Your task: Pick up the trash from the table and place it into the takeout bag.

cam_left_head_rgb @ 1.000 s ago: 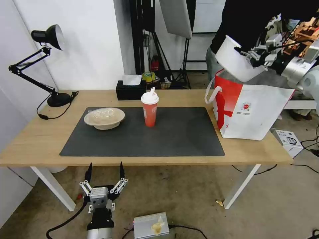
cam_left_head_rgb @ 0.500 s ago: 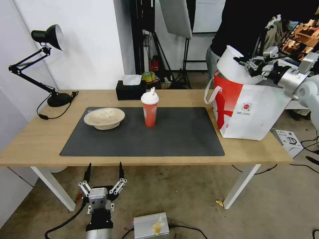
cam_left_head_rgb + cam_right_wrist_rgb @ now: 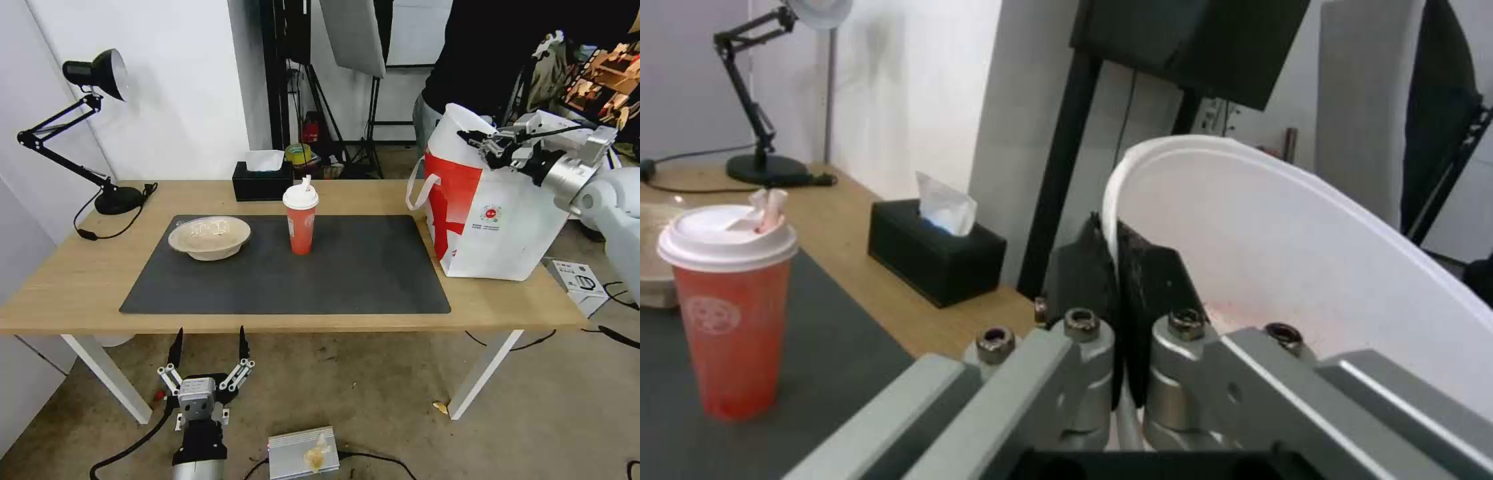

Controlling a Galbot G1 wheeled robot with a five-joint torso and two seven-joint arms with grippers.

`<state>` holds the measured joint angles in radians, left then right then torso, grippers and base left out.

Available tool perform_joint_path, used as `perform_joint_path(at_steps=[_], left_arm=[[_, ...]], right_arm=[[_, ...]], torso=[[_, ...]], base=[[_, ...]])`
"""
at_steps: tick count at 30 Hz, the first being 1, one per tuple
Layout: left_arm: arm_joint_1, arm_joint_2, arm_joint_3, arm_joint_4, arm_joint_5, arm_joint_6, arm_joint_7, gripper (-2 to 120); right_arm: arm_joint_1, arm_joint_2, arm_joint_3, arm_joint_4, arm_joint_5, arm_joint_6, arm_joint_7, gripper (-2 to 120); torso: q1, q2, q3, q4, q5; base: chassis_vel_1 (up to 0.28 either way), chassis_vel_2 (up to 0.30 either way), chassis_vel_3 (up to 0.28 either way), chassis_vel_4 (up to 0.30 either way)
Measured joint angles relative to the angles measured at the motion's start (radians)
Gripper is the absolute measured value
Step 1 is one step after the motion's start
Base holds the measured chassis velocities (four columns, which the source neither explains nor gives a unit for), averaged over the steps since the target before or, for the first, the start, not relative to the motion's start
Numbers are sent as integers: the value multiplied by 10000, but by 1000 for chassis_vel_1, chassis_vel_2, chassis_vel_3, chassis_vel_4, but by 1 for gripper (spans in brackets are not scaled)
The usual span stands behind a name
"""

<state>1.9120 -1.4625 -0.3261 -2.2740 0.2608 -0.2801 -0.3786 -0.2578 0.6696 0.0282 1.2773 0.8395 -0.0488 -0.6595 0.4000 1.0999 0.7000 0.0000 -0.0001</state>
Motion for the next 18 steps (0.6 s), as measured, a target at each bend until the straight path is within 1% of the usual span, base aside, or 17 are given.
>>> perform_joint_path(at_steps=[9, 18], left_arm=[[-48, -3, 38, 93, 0, 0, -1, 100], [-64, -10, 89, 127, 4, 0, -2, 100]], right_arm=[[-220, 216, 54, 272, 327, -91, 276, 0], [-444, 224, 158, 596, 600, -251, 431, 0]], torso=[[0, 0, 0, 1, 0], [0, 0, 0, 0, 0]], base=[[0, 0, 0, 0], [0, 0, 0, 0]])
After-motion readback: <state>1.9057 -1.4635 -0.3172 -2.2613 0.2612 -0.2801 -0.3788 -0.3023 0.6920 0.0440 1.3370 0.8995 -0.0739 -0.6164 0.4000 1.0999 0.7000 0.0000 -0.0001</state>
